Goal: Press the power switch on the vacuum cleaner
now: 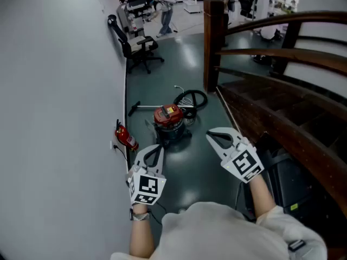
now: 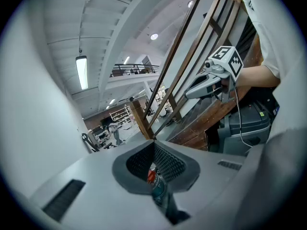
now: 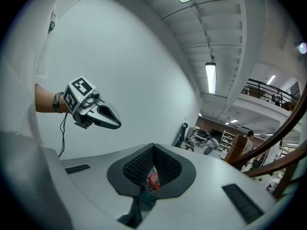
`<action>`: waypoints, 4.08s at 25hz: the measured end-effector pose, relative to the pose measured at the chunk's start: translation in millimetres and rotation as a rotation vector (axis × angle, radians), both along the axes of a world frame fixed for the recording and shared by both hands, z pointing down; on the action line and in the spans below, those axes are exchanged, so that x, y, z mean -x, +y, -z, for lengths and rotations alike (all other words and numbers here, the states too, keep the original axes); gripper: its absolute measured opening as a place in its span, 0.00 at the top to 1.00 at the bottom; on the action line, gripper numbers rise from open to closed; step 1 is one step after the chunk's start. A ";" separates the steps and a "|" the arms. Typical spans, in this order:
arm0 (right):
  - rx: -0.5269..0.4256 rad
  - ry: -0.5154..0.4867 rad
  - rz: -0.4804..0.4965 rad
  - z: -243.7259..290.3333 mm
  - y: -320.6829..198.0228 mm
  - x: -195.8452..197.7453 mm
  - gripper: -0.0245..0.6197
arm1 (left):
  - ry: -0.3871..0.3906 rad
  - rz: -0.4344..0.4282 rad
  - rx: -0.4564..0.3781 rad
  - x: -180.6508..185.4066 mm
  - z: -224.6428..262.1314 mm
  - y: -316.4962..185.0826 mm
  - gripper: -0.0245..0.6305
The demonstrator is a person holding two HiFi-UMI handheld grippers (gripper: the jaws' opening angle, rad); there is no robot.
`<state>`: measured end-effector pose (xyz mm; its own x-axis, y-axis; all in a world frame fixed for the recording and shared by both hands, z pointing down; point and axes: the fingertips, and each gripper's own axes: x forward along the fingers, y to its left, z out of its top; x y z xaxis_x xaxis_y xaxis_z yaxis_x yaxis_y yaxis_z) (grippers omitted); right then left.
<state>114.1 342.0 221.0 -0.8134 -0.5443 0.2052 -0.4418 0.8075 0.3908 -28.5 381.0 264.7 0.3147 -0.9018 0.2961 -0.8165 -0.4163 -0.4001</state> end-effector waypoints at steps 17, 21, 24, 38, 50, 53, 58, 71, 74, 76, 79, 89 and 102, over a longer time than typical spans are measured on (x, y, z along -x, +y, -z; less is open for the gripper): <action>0.105 -0.123 -0.025 9.7 31.3 25.8 0.92 | 0.014 -0.021 0.010 31.4 -0.7 32.0 0.96; 0.126 -0.122 -0.070 3.4 43.5 31.0 0.92 | 0.015 -0.043 0.018 37.6 -6.2 43.0 0.96; 0.128 -0.112 -0.121 -3.7 52.5 30.7 0.92 | 0.018 -0.061 0.031 42.3 -11.5 52.1 0.96; 0.136 -0.087 -0.192 -16.8 25.4 34.7 0.91 | 0.060 -0.099 0.046 54.7 -25.2 24.7 0.96; 0.123 -0.124 -0.132 -13.8 -106.4 55.5 0.92 | 0.043 -0.059 0.024 77.0 -18.6 -106.3 0.96; 0.137 -0.119 -0.140 -15.4 -146.0 52.7 0.92 | 0.049 -0.058 0.029 73.8 -17.0 -144.8 0.96; 0.139 -0.126 -0.156 -7.7 -204.9 45.0 0.92 | 0.051 -0.063 0.029 67.0 -12.6 -200.3 0.96; 0.168 -0.096 -0.113 -11.4 -294.2 46.0 0.91 | 0.048 -0.024 0.049 59.4 -15.6 -284.8 0.96; 0.162 -0.097 -0.108 -11.9 -309.0 41.5 0.92 | 0.048 -0.012 0.053 55.4 -17.9 -298.5 0.96; 0.149 -0.107 -0.121 -10.6 -322.0 35.1 0.92 | 0.048 -0.003 0.055 51.9 -19.3 -308.3 0.96; 0.154 -0.106 -0.127 -13.2 -339.5 26.7 0.91 | 0.050 0.013 0.058 48.5 -22.7 -323.0 0.96; 0.214 -0.066 -0.096 -30.1 -376.0 15.5 0.91 | 0.052 0.052 0.057 38.0 -24.9 -360.3 0.96; 0.197 -0.034 -0.076 -39.1 -404.3 19.2 0.92 | 0.049 0.049 0.061 42.8 -29.5 -397.9 0.96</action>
<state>94.9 -62.3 260.1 -0.7801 -0.5562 0.2867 -0.5144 0.8309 0.2121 -71.3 -16.9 294.1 0.2860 -0.8974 0.3360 -0.8544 -0.3976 -0.3347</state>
